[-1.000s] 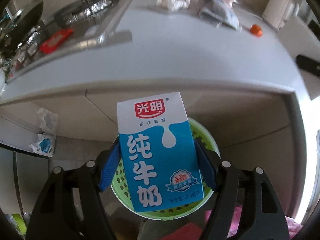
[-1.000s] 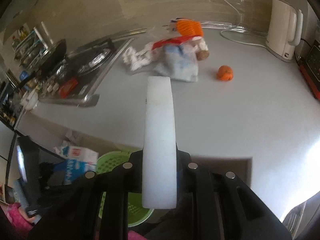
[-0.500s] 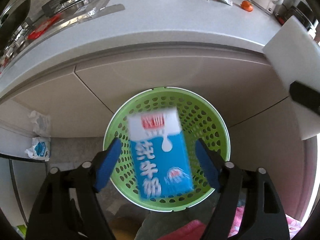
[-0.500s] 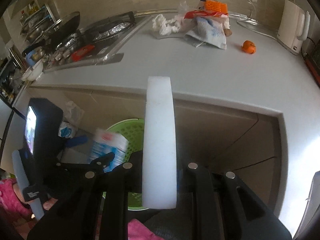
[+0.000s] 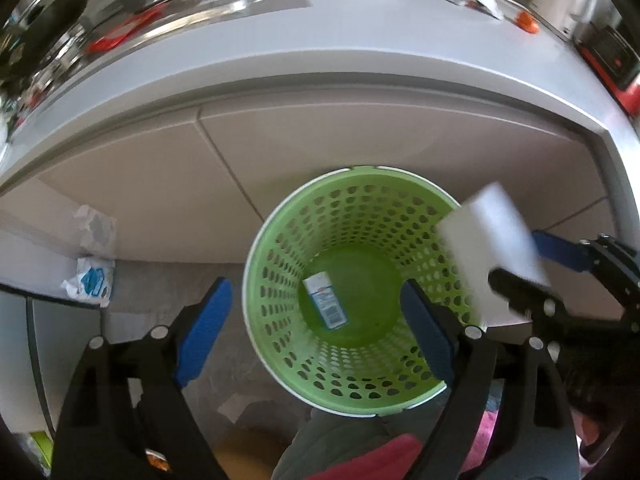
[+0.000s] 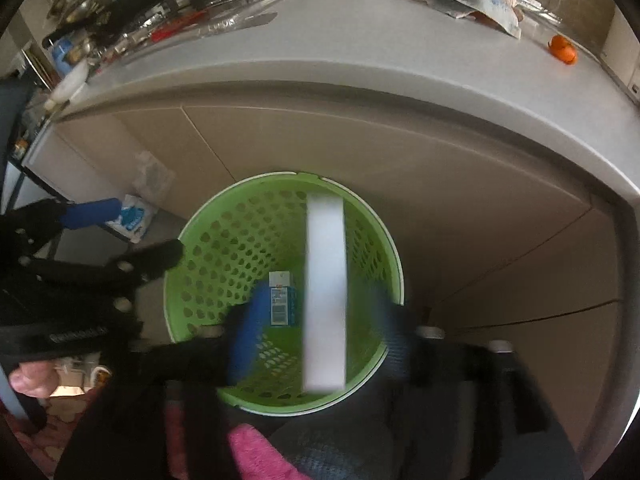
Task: Collect trash
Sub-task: 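Carry both items to the green basket and open both tools to drop them, then grasp the orange mesh sleeve with the right tool while the left tool grasps the tangerine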
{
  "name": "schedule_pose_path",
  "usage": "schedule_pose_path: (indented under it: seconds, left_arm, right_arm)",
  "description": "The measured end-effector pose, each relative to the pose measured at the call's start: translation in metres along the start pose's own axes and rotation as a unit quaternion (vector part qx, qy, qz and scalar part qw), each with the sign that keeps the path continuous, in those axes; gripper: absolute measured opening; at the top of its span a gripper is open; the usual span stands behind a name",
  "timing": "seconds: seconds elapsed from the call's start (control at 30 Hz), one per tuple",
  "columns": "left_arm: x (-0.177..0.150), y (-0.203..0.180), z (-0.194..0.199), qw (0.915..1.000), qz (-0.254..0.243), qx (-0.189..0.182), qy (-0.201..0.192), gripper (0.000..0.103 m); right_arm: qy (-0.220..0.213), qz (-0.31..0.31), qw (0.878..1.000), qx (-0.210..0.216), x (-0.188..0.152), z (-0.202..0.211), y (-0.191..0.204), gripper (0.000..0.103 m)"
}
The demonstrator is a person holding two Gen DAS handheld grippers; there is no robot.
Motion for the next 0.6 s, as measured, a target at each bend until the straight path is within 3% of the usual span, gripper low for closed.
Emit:
schedule_pose_path:
  seconds: [0.37, 0.5, 0.6]
  left_arm:
    - [0.008, 0.007, 0.016, 0.9997, 0.015, 0.008, -0.015, 0.083]
    - [0.028, 0.000, 0.033, 0.9993, 0.014, 0.003, -0.033, 0.084]
    - [0.054, -0.011, 0.050, 0.9982, 0.006, 0.001, -0.060, 0.091]
  right_arm:
    - [-0.031, 0.008, 0.999, -0.017, 0.017, 0.021, -0.002, 0.069]
    - [-0.055, -0.005, 0.998, -0.025, 0.031, 0.044, -0.018, 0.073]
    - [-0.081, -0.017, 0.996, -0.034, 0.046, 0.067, -0.038, 0.078]
Point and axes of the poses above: each gripper's, at about its wrist camera, not at the fingertips, and z roughly against the way its jaws point, y to its left, x to its top, the point moved 7 cm from there along -z, roughly the way its jaws point, and after that the axes turned 3 degrees about y, right-handed, at the moved point
